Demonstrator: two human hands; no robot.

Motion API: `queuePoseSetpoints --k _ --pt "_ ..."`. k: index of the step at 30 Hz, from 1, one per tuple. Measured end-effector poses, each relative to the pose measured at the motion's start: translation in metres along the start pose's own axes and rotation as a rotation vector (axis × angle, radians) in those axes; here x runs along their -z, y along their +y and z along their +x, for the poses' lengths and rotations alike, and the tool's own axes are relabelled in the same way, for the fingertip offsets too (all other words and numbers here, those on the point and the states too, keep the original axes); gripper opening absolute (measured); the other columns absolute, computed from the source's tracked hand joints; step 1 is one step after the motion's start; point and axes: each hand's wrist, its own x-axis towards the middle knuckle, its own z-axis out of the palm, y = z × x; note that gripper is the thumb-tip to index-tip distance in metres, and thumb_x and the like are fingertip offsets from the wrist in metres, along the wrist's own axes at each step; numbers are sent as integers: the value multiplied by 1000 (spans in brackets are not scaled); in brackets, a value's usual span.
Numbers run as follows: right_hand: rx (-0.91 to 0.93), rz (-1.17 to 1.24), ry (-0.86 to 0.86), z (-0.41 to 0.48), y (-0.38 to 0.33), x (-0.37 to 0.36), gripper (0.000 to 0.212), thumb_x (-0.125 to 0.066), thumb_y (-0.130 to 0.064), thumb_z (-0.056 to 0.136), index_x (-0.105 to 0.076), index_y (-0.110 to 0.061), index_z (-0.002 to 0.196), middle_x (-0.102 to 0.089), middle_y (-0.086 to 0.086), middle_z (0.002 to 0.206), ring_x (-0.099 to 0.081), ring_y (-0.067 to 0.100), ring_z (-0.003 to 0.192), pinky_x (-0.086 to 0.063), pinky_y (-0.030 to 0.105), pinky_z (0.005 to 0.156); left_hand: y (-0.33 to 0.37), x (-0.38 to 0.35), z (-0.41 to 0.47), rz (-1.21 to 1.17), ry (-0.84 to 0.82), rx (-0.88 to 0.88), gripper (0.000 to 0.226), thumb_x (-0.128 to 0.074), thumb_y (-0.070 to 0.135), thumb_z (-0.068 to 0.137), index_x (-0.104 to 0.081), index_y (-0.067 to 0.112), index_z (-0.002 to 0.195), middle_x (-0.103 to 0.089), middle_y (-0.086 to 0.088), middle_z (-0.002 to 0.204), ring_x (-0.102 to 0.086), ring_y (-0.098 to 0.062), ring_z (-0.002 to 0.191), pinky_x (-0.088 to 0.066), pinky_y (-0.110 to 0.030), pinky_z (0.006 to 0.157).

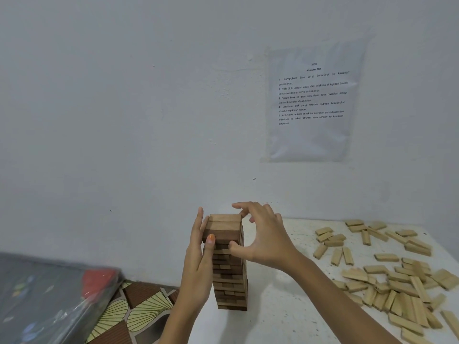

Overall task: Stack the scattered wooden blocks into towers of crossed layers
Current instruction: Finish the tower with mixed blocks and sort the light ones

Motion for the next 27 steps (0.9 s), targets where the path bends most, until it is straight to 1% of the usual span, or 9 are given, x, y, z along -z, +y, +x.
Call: queuePoseSetpoints --k 5,7,9,11,15,18,21,25,27 --pt "-25 11 -25 -2 2 -3 73 -58 -55 65 -38 -41 133 -45 -20 115 -37 1 104 -29 27 93 -3 2 0 13 -11 26 53 -38 24 100 -22 39 149 -36 35 135 -36 28 119 -32 3 92" --pt "-32 10 -40 -3 2 -2 74 -58 -55 66 -37 -40 135 -44 -19 118 -37 2 109 -29 28 95 -1 2 0 2 -17 40 56 -39 32 96 -22 42 148 -36 34 137 -35 26 120 -32 0 96" --pt "-34 -4 -70 -5 3 0 79 -60 -56 68 -31 -40 140 -38 -18 125 -33 2 115 -27 28 98 1 2 -1 -40 -17 79 60 -42 41 90 -22 47 146 -37 31 140 -34 21 125 -30 -13 108" --pt "-57 11 -104 -9 5 0 83 -65 -55 77 -22 -38 146 -29 -16 133 -25 2 124 -21 28 102 3 3 -2 -61 -10 115 62 -44 46 88 -22 49 146 -32 27 148 -30 9 135 -25 -27 114" --pt "-124 64 -113 -20 7 -5 79 -54 -49 91 -8 -28 153 -16 -12 150 -11 1 136 -11 32 113 1 7 -1 -40 -12 174 61 -46 58 90 -23 50 146 -23 25 154 -19 0 143 -16 -33 112" --pt "-162 19 -132 -27 0 -14 79 -45 -49 96 3 -25 154 2 -11 160 7 4 145 -1 35 118 -4 11 1 -33 -72 225 68 -46 69 83 -23 53 145 -16 24 157 -11 0 145 -9 -38 118" --pt "-194 -26 -138 -29 -8 -22 78 -37 -48 99 12 -21 153 17 -7 160 20 9 145 9 36 118 -7 11 2 -41 -126 255 73 -41 71 77 -23 53 145 -13 25 157 -6 5 144 -5 -40 121" --pt "-221 -56 -157 -28 -16 -31 74 -30 -45 101 16 -17 152 21 -3 160 25 10 144 10 39 120 -10 10 2 -52 -143 244 72 -38 71 79 -24 49 146 -16 25 157 -7 9 143 -5 -38 122" --pt "-226 -60 -164 -29 -18 -34 72 -27 -44 102 17 -16 151 21 -3 160 25 10 144 10 40 120 -12 11 3 -53 -150 237 77 -39 76 78 -25 47 147 -18 23 157 -8 8 144 -6 -39 123"
